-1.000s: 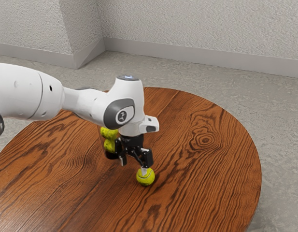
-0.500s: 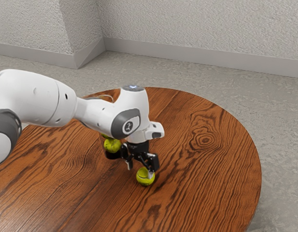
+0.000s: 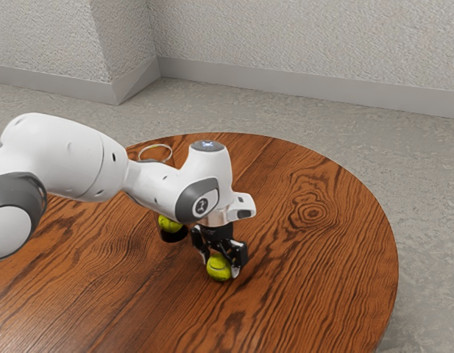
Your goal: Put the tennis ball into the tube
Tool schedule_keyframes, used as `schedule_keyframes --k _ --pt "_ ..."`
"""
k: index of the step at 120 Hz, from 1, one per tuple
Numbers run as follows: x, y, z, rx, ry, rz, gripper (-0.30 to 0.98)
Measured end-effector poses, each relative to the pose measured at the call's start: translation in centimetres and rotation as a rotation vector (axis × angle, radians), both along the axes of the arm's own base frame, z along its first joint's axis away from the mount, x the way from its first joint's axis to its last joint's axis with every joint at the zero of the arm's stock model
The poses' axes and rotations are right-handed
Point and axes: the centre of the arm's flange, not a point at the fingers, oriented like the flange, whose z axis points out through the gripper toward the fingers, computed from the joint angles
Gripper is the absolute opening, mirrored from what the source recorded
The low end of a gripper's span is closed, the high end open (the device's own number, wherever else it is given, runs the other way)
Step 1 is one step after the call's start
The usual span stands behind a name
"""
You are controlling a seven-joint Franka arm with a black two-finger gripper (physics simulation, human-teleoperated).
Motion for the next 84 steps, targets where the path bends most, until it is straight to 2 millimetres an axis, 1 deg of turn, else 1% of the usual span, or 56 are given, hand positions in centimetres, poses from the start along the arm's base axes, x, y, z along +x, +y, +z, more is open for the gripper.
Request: schedule_keyframes --k 17,37,47,57,73,84 --pt "-0.1 0.0 0.1 -0.001 -0.005 0.002 0.47" --pt "-0.1 0.0 0.3 0.001 -0.010 0.005 0.41" --pt "-0.1 -0.1 1.2 -0.004 -0.023 0.008 0.37" --pt "-0.1 -0.2 3.5 -0.015 -0.038 0.011 0.33" --pt "-0.5 -0.3 8.6 -0.034 -0.044 0.015 0.27" --pt "0.5 -0.8 13.8 -0.041 -0.056 0.005 0.25"
